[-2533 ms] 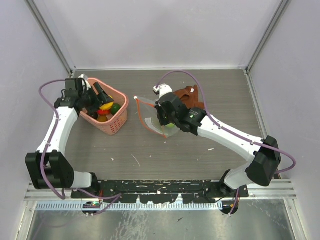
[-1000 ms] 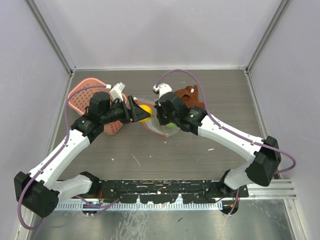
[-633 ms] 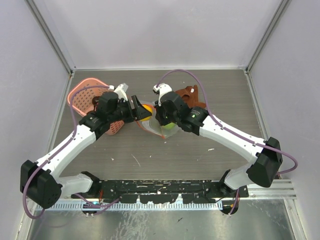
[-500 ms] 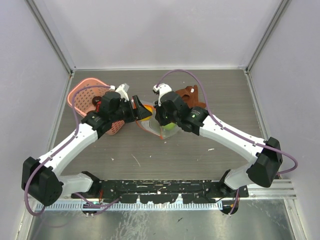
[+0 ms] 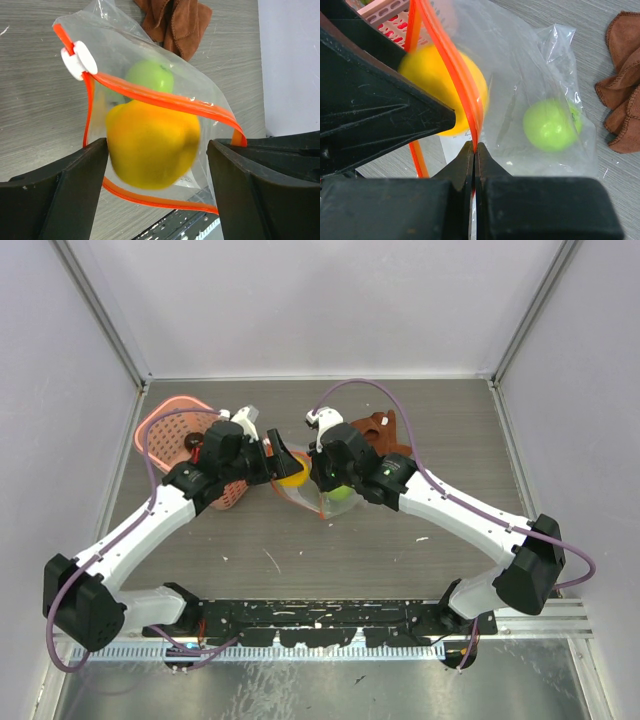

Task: Place the food in the zip-top bag and seal the zipper
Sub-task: Place the fake fruit in the zipper food storage bag.

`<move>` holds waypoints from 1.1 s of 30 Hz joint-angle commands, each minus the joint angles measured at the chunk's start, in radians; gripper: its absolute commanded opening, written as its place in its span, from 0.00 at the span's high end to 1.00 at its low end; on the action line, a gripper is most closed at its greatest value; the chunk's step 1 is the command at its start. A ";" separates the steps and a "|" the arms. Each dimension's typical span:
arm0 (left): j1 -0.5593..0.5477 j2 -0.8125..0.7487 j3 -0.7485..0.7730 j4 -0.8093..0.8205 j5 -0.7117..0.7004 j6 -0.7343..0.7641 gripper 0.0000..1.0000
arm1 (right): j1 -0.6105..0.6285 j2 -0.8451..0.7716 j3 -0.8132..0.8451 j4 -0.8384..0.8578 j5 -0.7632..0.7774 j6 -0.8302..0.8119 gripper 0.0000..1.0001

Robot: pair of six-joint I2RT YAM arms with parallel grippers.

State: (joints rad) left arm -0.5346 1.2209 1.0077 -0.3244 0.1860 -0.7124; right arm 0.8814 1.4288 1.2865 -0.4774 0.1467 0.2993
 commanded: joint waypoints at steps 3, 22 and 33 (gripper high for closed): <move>-0.005 -0.041 0.043 -0.008 -0.015 0.019 0.18 | -0.004 -0.050 0.005 0.051 -0.011 0.017 1.00; -0.007 -0.219 -0.035 -0.252 -0.052 -0.040 0.22 | -0.004 -0.050 0.007 0.056 -0.008 0.016 1.00; -0.046 -0.155 -0.159 -0.110 0.010 -0.154 0.40 | -0.004 -0.059 -0.002 0.059 -0.006 0.018 1.00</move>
State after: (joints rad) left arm -0.5541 1.0401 0.8608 -0.5465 0.1696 -0.8116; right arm 0.8810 1.4223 1.2793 -0.4747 0.1436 0.3103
